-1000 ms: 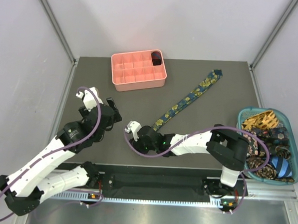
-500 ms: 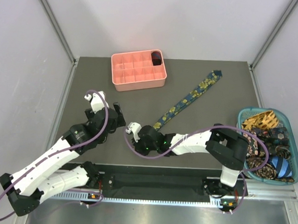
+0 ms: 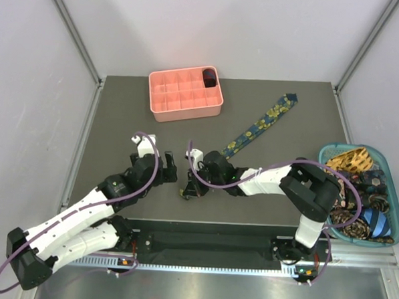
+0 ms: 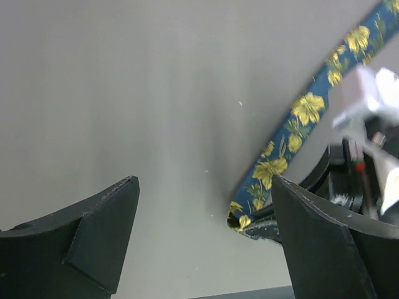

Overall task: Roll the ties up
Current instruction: Roll the tie

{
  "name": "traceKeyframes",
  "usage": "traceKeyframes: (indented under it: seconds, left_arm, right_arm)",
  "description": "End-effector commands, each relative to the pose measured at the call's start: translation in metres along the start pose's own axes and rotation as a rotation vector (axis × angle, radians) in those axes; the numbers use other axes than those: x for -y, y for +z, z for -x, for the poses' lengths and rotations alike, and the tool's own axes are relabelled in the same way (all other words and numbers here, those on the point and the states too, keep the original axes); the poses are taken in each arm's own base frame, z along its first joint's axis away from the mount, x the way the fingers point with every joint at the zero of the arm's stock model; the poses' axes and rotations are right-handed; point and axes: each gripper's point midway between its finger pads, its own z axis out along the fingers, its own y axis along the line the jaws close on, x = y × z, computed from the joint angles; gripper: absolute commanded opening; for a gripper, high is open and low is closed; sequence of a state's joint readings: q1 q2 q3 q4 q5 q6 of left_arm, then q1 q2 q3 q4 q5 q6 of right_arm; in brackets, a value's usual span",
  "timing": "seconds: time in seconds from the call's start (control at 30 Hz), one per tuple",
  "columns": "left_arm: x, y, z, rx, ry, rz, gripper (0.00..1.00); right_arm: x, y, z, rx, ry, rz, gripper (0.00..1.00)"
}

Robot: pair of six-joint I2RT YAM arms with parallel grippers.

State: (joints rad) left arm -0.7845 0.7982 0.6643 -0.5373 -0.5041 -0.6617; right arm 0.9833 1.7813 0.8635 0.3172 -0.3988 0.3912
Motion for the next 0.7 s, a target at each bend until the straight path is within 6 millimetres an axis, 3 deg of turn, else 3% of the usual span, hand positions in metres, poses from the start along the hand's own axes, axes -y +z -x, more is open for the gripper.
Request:
traceKeyframes:
  seconds: [0.0, 0.33, 0.67]
  left_arm:
    - [0.03, 0.003, 0.009, 0.056, -0.016, -0.157, 0.91]
    - [0.072, 0.016, -0.029, -0.044, 0.158, -0.411, 0.87]
    - [0.078, 0.021, -0.044, -0.053, 0.272, -0.489, 0.86]
  right_arm:
    - [-0.018, -0.013, 0.028, 0.083, 0.02, 0.104, 0.0]
    - [0.014, -0.019, 0.03, 0.066, 0.122, 0.067, 0.0]
    - [0.054, -0.024, 0.026, 0.041, 0.179, -0.015, 0.0]
